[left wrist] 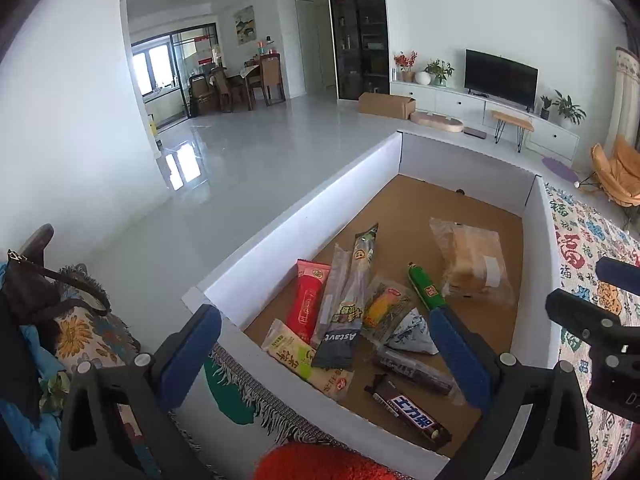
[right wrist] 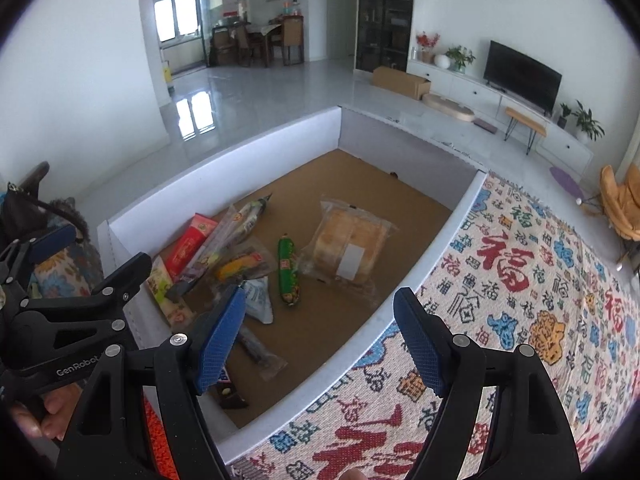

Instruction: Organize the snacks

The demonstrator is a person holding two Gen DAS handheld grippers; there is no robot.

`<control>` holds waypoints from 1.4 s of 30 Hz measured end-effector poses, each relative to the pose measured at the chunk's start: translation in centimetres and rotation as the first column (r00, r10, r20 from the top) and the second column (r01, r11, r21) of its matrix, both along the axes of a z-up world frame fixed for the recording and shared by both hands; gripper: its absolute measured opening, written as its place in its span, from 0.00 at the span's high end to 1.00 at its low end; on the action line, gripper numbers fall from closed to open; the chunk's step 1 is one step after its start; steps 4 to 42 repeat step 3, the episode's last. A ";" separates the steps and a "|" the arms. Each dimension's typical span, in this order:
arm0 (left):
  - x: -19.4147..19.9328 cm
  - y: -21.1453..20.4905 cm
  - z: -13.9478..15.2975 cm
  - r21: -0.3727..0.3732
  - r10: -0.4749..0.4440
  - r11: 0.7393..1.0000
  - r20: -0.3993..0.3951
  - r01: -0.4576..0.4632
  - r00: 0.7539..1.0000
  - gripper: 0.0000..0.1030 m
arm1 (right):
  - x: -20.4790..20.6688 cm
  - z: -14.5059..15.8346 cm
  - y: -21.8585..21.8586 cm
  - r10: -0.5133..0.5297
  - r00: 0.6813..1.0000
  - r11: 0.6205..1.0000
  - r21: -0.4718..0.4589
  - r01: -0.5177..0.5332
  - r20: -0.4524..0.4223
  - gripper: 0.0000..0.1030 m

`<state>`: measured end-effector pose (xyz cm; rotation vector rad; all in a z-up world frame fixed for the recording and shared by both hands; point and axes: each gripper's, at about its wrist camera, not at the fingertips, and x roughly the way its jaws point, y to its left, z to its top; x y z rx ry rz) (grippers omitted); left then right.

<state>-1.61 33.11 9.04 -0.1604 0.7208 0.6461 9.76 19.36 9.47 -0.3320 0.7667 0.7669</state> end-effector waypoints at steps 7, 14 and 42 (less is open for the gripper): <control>-0.3 -0.2 0.0 0.013 0.004 1.000 0.011 -0.004 1.000 0.00 | 0.0 -0.1 0.2 0.002 1.000 1.000 -0.002 -0.002 -0.002 0.23; -0.3 -0.2 0.0 0.013 0.004 1.000 0.011 -0.004 1.000 0.00 | 0.0 -0.1 0.2 0.002 1.000 1.000 -0.002 -0.002 -0.002 0.23; -0.3 -0.2 0.0 0.013 0.004 1.000 0.011 -0.004 1.000 0.00 | 0.0 -0.1 0.2 0.002 1.000 1.000 -0.002 -0.002 -0.002 0.23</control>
